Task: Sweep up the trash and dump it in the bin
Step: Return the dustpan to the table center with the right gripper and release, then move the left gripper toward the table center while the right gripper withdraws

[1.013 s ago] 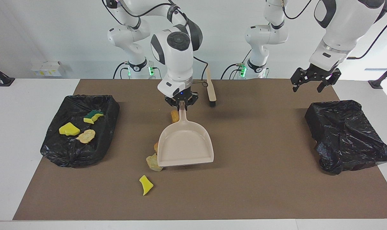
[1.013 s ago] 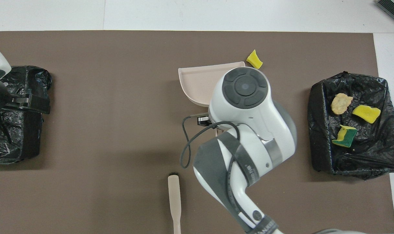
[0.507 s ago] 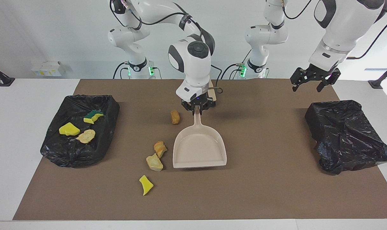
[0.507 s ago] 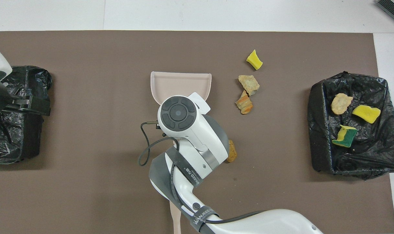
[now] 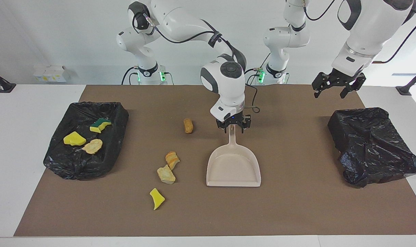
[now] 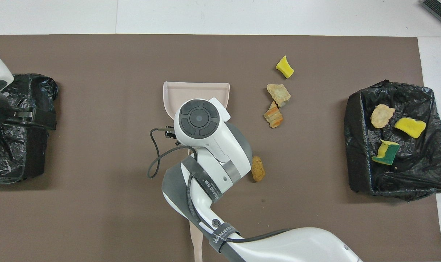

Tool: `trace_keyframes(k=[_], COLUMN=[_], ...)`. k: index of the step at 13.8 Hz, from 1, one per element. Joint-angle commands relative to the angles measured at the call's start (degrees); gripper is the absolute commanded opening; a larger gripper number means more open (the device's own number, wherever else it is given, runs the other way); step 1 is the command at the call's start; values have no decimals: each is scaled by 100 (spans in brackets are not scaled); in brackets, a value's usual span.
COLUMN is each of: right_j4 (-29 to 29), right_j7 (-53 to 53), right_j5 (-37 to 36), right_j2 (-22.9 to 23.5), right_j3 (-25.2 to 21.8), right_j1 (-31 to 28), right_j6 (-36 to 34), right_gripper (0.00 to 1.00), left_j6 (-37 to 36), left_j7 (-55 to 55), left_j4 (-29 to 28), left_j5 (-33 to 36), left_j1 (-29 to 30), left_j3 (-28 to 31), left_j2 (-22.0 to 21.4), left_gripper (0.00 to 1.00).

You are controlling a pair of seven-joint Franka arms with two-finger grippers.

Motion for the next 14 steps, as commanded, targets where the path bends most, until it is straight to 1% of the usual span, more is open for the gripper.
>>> trace_keyframes(k=[1, 4, 8, 13, 14], right_j4=[-612, -1420, -2694, -3907, -4049], right_j7=[-20, -72, -64, 50, 68], right_j5=[113, 113, 183, 227, 236], right_j2=[-611, -1262, -2202, -3029, -3135], right_j3=[20, 38, 38, 47, 47], right_j1=[-47, 23, 417, 1076, 1165], right_j6=[-85, -129, -129, 2, 11], right_gripper=[100, 100, 100, 100, 100], left_j6=[-117, -345, -346, -240, -231], left_j7=[70, 53, 44, -9, -17], left_j4=[14, 14, 23, -153, -179], left_j5=[-11, -28, -28, -37, -46], left_j1=[48, 22, 74, -22, -31], left_j3=[-42, -42, -51, -103, -121], left_j2=[-52, -70, -210, -325, -307], left_gripper=[100, 100, 100, 100, 100])
